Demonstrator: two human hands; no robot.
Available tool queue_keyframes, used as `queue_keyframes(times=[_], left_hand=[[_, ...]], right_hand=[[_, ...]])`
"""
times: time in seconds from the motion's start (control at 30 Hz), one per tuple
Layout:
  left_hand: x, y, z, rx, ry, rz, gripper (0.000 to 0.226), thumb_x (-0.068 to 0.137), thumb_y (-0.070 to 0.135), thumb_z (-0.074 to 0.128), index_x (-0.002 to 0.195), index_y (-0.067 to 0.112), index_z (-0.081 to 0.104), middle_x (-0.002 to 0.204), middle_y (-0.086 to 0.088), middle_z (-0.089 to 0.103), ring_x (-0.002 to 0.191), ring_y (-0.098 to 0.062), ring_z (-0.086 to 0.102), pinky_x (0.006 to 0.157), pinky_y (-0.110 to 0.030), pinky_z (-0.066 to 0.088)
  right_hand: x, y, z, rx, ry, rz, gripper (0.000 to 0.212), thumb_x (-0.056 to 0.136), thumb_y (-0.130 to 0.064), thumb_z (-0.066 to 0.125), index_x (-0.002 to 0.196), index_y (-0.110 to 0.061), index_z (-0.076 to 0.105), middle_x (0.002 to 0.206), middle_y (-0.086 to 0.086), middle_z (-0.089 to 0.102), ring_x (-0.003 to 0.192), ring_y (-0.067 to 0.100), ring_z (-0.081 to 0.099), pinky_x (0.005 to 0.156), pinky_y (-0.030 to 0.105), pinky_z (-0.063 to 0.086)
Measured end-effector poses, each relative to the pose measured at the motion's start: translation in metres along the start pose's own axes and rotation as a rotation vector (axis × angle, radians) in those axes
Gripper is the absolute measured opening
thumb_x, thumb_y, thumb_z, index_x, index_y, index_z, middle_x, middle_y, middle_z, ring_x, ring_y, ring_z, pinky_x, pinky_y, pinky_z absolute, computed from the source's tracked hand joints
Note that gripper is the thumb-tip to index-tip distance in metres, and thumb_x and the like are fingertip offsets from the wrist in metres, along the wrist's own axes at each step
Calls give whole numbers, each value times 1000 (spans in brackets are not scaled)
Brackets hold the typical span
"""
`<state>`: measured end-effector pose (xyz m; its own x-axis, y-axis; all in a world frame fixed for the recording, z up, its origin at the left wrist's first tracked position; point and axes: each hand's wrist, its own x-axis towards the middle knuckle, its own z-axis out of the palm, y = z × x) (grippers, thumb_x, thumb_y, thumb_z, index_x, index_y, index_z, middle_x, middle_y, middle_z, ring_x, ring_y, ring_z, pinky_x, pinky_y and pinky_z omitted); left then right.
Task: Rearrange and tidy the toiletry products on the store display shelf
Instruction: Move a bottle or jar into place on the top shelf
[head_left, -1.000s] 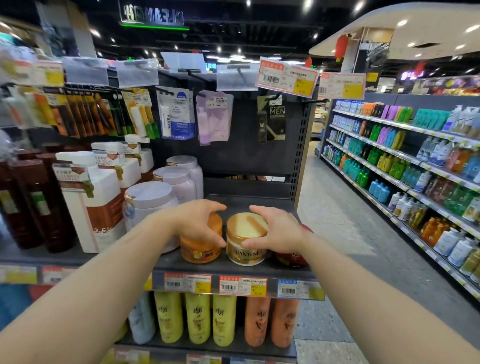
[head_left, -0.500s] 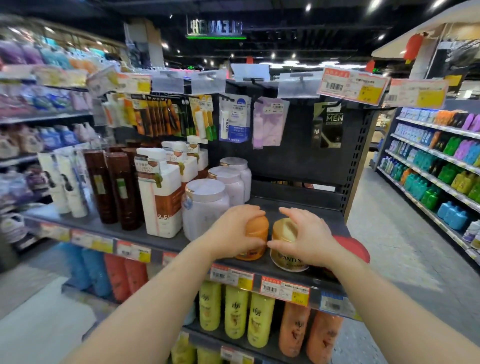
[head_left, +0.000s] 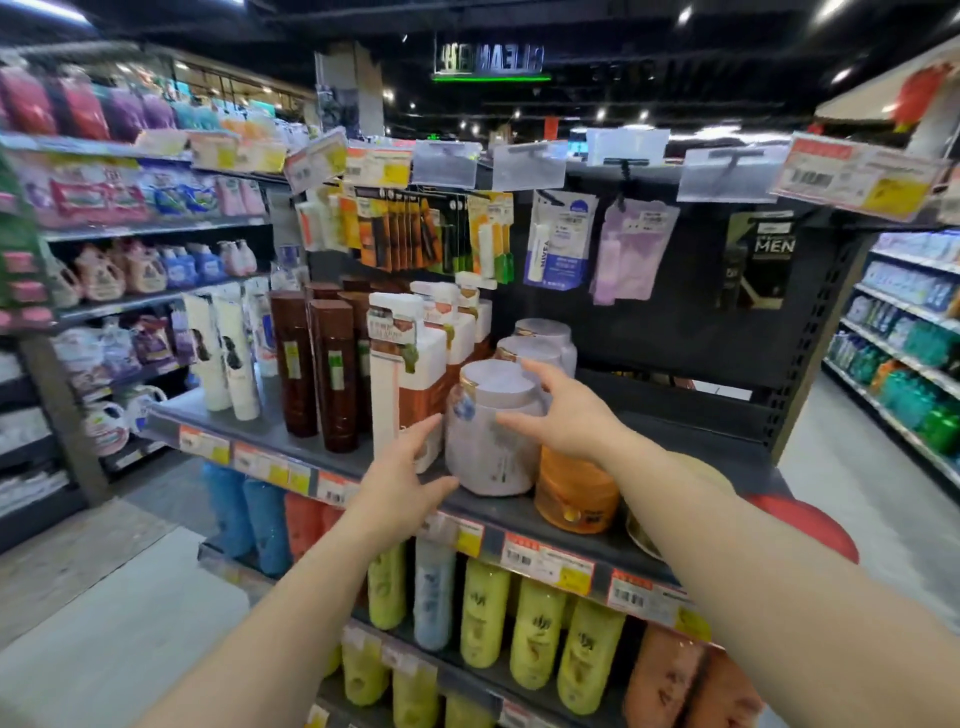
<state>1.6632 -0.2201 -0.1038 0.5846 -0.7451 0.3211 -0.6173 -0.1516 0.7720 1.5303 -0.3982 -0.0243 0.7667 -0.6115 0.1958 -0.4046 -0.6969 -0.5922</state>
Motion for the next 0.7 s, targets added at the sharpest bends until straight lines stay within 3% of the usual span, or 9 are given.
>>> queue_keyframes(times=[0.07, 0.17, 0.3, 0.53, 0.7], left_hand=[[6, -3, 6, -55, -64, 32, 80, 80, 22, 75, 145, 35, 31, 141, 16, 41, 124, 0, 41, 97, -13, 35], [14, -12, 7, -100, -116, 74, 84, 79, 20, 76, 146, 38, 29, 142, 19, 39, 127, -4, 43, 107, -27, 38], [17, -25, 8, -106, -153, 112, 88, 78, 22, 76, 146, 43, 24, 136, 27, 35, 127, 1, 38, 106, -24, 34], [13, -32, 6, -103, -187, 163, 90, 78, 27, 77, 148, 40, 22, 150, 20, 30, 136, -7, 35, 111, -38, 36], [14, -35, 1, -135, -216, 177, 89, 78, 28, 77, 147, 43, 23, 150, 19, 33, 134, -6, 38, 110, -39, 38]], right_hand=[[7, -3, 4, 9, -26, 33, 94, 69, -67, 69, 146, -43, 23, 151, -2, 36, 131, 23, 42, 102, 43, 44], [14, -10, 16, 14, 7, 70, 94, 65, -67, 71, 145, -41, 28, 149, 1, 38, 127, 22, 44, 96, 37, 46], [8, -15, 23, 25, 109, 56, 88, 63, -67, 73, 139, -40, 39, 143, -5, 44, 119, 14, 47, 82, 27, 41], [1, -20, 24, 46, 90, 72, 87, 66, -63, 75, 140, -39, 38, 144, -8, 42, 123, 14, 45, 91, 29, 42], [0, -22, 21, 51, 70, 71, 89, 63, -64, 75, 140, -41, 37, 142, -9, 44, 121, 12, 45, 89, 27, 42]])
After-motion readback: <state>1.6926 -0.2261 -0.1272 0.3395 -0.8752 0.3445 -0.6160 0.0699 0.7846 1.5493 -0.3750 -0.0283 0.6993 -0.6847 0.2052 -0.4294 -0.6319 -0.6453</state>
